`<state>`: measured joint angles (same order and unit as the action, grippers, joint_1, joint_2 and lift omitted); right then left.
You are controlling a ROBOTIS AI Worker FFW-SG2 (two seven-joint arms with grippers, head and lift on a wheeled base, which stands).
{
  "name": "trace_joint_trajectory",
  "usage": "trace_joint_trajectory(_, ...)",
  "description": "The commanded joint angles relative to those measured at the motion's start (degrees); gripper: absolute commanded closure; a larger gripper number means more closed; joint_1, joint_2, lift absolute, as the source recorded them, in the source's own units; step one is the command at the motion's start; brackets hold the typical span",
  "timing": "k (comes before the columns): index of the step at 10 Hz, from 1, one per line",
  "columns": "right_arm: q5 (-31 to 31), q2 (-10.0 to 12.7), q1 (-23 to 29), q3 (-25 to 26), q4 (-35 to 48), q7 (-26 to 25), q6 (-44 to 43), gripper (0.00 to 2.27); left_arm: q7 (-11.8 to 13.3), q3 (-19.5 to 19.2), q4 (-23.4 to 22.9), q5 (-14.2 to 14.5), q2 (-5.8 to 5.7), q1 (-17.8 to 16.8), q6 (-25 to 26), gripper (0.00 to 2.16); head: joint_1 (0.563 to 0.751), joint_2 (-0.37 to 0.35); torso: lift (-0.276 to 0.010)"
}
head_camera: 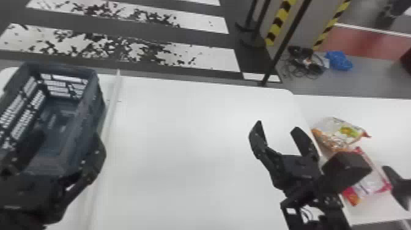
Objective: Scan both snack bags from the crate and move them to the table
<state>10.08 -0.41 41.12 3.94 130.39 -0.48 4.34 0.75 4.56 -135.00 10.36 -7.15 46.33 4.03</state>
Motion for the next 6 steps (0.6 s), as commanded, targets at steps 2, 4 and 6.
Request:
trace_joint_trajectory(2, -1.8, -0.4, 5.7, -4.9, -0.2, -0.1, -5.1, 0.05, -0.7, 0.3, 1.1, 0.3, 0.12, 2.4, -0.2, 0.08, 0.695, -0.102, -0.087)
trace_joint_trajectory(4, -1.4, -2.4, 9.5, -5.0, -1.8, 0.0, -8.4, 0.06, -0.8, 1.6, 1.0, 0.1, 0.21, 4.6, -1.6, 0.08, 0.695, -0.077, -0.087)
trace_joint_trajectory(6, -0.7, -5.5, 14.1, -5.1, -4.6, 0.1, -17.4, 0.08, -1.6, 4.4, 5.3, -2.0, 0.29, 5.6, -8.1, 0.08, 0.695, -0.093, -0.087)
